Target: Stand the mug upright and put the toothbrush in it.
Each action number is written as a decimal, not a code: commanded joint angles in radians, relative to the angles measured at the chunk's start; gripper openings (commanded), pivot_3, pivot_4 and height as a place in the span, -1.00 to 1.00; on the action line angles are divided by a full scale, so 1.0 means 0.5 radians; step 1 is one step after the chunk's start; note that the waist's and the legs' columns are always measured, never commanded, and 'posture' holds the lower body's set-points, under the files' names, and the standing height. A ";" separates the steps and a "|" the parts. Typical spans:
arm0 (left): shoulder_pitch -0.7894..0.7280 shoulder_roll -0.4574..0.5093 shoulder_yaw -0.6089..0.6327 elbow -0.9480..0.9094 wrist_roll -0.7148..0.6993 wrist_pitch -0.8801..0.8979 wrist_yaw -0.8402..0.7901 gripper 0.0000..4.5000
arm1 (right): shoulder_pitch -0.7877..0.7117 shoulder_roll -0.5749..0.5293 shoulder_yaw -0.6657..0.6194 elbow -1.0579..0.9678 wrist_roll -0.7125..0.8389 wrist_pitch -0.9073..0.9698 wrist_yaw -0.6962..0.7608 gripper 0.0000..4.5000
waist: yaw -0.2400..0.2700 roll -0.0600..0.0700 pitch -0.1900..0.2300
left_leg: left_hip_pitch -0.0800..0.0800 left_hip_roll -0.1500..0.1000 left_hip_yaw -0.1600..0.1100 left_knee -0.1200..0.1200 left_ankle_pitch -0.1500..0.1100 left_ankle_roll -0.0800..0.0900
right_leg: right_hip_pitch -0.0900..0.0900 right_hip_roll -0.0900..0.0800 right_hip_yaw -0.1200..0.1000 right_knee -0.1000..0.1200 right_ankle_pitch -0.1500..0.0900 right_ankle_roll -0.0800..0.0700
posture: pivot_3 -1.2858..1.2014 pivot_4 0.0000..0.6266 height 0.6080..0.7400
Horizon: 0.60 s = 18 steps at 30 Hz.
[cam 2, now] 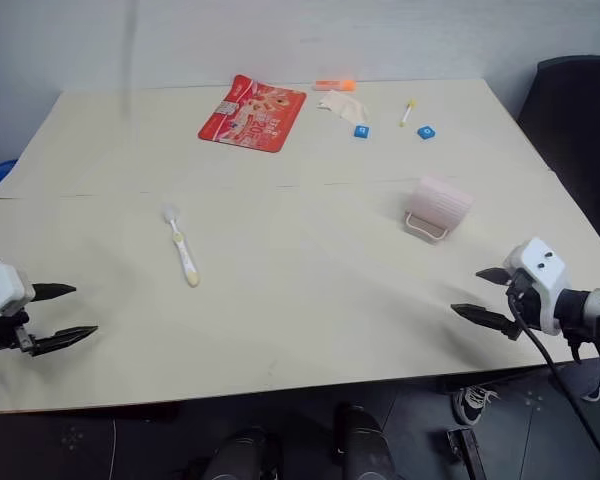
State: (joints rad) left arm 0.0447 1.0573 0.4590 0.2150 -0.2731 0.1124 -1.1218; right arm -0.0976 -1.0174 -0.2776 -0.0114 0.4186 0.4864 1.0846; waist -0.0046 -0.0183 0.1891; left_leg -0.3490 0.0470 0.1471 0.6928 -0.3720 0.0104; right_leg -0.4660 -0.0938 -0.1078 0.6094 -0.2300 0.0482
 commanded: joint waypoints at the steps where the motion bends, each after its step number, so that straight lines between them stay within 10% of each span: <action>1: -0.030 -0.010 0.018 0.010 -0.032 0.007 0.014 0.99 | -0.002 0.000 -0.058 -0.071 0.023 0.007 -0.016 1.00 | -0.003 0.000 0.000 | 0.000 0.000 0.000 0.000 0.000 0.000 | 0.000 0.000 0.000 0.000 0.000 0.000 | 0.03 -0.52 1.00; 18: -0.084 -0.068 -0.034 0.023 -0.014 -0.037 0.052 0.99 | -0.037 -0.002 -0.030 -0.021 -0.084 -0.100 -0.093 1.00 | 0.000 0.000 0.000 | 0.000 0.000 0.001 0.001 0.001 -0.001 | 0.000 0.001 0.001 0.001 0.000 0.000 | 0.03 -0.52 1.00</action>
State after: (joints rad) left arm 0.0093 1.0245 0.4282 0.2200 -0.2702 0.1048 -1.1004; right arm -0.1056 -1.0173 -0.2776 -0.0224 0.3753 0.4529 1.0381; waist -0.0048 -0.0183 0.1891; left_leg -0.3488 0.0470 0.1476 0.6933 -0.3717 0.0100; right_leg -0.4660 -0.0932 -0.1075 0.6102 -0.2300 0.0482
